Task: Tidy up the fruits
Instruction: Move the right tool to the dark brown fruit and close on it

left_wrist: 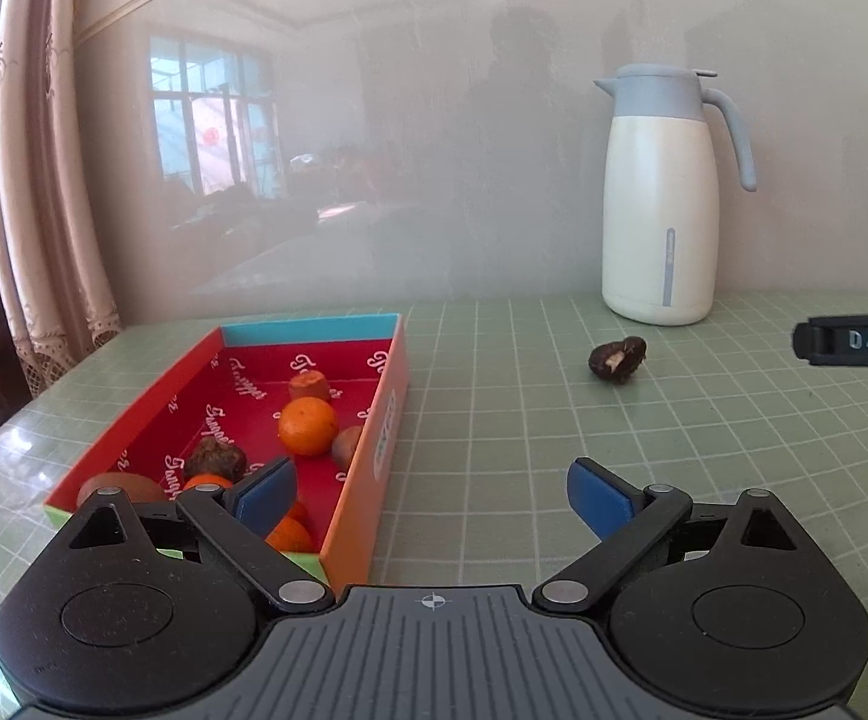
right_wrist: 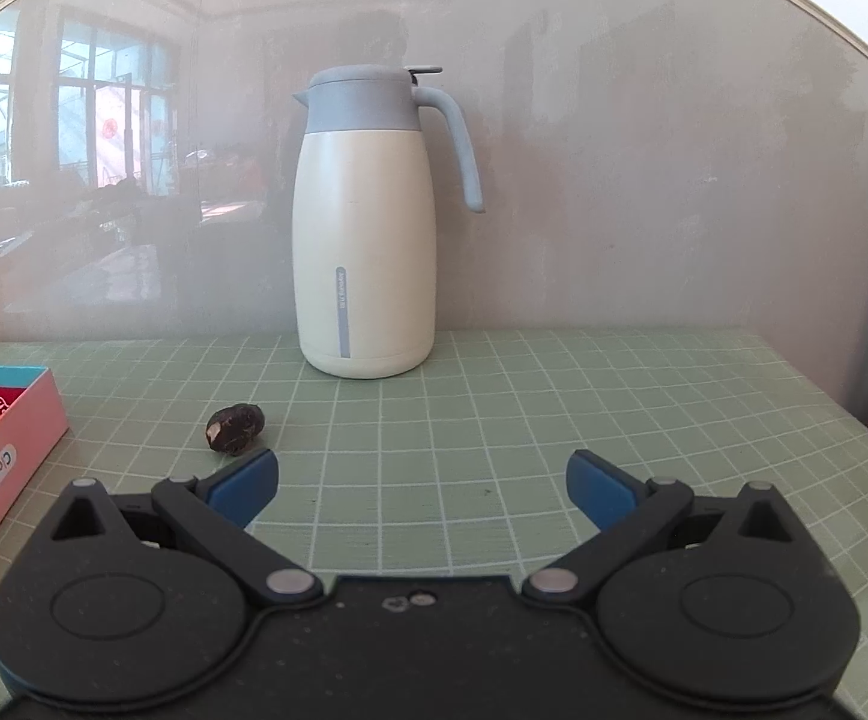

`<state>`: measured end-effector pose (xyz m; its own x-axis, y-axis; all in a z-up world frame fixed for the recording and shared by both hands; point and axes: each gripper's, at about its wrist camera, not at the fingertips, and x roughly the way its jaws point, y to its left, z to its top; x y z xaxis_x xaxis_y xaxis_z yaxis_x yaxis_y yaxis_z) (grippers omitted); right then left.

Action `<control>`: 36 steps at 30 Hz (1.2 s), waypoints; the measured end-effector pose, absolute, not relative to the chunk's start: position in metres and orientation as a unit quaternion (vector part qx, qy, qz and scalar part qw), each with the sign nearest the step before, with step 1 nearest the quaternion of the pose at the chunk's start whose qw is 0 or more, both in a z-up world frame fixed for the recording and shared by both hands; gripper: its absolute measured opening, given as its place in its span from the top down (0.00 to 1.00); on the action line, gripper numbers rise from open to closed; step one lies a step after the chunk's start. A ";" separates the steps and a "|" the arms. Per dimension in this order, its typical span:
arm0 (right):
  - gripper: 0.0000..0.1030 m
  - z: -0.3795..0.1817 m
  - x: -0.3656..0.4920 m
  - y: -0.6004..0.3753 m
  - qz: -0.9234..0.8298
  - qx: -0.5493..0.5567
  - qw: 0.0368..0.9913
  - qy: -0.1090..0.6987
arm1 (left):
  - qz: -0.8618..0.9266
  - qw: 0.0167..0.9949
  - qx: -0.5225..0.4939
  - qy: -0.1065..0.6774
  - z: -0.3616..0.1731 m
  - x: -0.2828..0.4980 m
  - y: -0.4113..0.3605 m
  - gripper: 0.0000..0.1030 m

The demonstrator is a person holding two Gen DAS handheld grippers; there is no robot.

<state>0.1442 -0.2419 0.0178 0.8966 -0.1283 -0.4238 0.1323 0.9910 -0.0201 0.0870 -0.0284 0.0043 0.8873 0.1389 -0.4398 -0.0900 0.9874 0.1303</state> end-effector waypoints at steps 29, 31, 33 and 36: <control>0.00 0.001 0.192 -0.159 0.006 -0.028 0.967 0.252 | 0.179 0.960 0.007 0.214 0.012 0.065 0.072 0.06; 0.00 -0.001 0.199 -0.157 0.011 -0.020 0.965 0.260 | 0.193 0.958 0.004 0.214 0.012 0.063 0.081 0.06; 0.00 -0.003 0.209 -0.154 0.012 -0.017 0.964 0.266 | 0.209 0.955 -0.001 0.212 0.011 0.061 0.091 0.06; 0.00 -0.007 0.222 -0.150 0.007 -0.016 0.962 0.274 | 0.236 0.950 -0.010 0.205 0.011 0.056 0.107 0.06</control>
